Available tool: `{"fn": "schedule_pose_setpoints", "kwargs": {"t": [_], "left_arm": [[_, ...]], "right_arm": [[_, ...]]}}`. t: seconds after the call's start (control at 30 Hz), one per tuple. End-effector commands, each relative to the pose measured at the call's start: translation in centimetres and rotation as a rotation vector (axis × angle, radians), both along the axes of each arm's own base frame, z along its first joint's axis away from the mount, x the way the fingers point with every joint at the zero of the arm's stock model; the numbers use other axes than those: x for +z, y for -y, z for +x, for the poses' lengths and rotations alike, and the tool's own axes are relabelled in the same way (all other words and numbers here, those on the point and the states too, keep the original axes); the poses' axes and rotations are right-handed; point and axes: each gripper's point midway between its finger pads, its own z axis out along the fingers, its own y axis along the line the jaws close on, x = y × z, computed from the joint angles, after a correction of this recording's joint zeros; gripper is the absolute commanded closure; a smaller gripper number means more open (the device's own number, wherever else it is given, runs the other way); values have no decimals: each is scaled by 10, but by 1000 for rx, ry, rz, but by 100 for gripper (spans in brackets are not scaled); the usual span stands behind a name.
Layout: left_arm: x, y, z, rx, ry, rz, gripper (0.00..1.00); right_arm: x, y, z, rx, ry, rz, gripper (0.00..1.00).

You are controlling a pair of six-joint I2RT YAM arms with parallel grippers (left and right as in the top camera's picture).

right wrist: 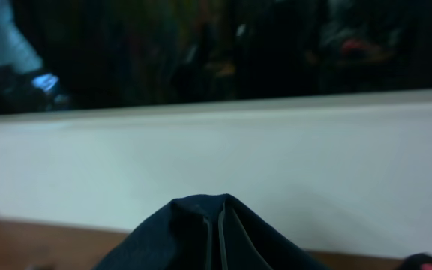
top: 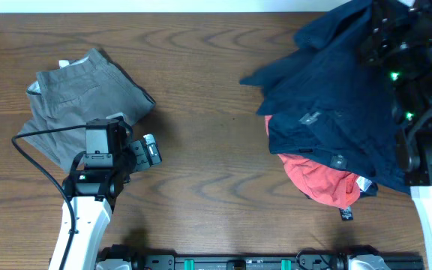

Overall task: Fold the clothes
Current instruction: 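Lift the navy shorts with the right gripper and drag them leftward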

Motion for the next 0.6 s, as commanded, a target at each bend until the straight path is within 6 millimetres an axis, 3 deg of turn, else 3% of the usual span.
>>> {"fn": "schedule_pose_setpoints", "kwargs": {"t": [0.0,0.13,0.33,0.47,0.57], "left_arm": [[6,1,4,-2,16,0,2],[6,1,4,-2,17,0,2],[7,1,5,-2,23,-1,2],[9,1,8,-2,35,-1,2],[10,1,9,-2,40,-1,2]], "right_arm": [[-10,-35,6,119,-42,18,98],[-33,-66,23,182,-97,26,99],[-71,-134,51,302,-153,79,99],[-96,-185,54,394,-180,80,99],[-116,-211,53,437,-207,57,96]]}}
